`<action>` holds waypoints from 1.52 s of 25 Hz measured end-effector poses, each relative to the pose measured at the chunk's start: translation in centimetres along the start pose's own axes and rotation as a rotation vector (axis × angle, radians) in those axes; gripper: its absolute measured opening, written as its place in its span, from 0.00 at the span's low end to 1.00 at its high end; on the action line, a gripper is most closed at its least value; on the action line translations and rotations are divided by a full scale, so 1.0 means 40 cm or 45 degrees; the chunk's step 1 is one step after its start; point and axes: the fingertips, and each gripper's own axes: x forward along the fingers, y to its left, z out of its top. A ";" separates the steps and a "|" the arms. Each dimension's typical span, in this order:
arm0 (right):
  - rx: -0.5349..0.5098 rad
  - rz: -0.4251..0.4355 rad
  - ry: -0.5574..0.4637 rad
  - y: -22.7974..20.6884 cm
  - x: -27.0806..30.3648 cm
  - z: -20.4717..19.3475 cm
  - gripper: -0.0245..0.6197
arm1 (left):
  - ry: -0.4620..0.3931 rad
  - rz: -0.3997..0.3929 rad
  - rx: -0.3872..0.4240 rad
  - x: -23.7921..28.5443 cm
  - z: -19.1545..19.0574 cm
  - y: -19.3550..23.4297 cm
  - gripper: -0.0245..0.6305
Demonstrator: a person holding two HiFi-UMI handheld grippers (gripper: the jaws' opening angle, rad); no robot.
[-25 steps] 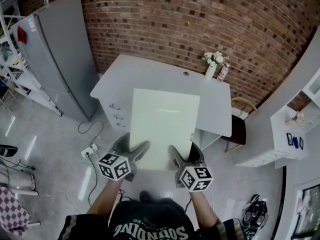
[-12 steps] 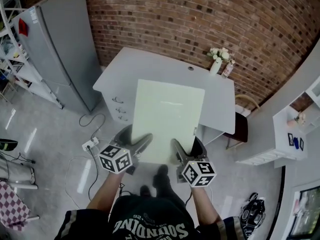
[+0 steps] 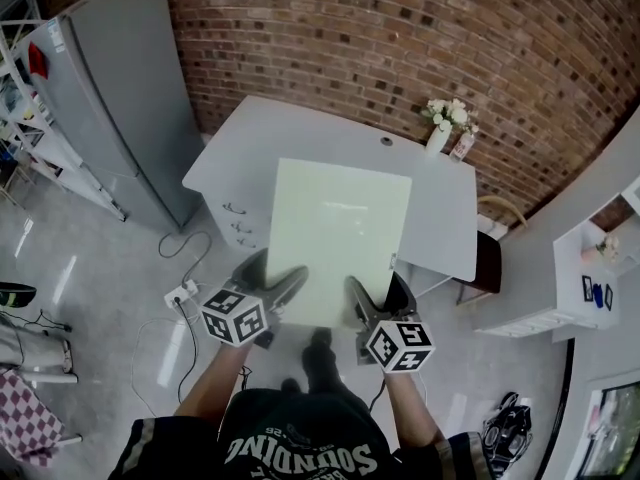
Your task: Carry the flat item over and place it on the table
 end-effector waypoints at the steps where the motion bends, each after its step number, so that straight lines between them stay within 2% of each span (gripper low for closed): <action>1: 0.003 -0.001 0.001 -0.013 0.017 0.006 0.62 | 0.002 0.001 0.001 0.021 0.005 0.009 0.65; 20: 0.026 0.086 0.041 -0.244 0.408 0.199 0.62 | 0.000 0.099 0.000 0.410 0.180 0.193 0.65; 28: 0.018 0.114 0.069 -0.302 0.504 0.224 0.62 | -0.003 0.128 -0.025 0.499 0.194 0.249 0.65; 38: 0.024 0.065 0.088 -0.343 0.653 0.245 0.62 | 0.020 0.092 -0.044 0.612 0.233 0.368 0.64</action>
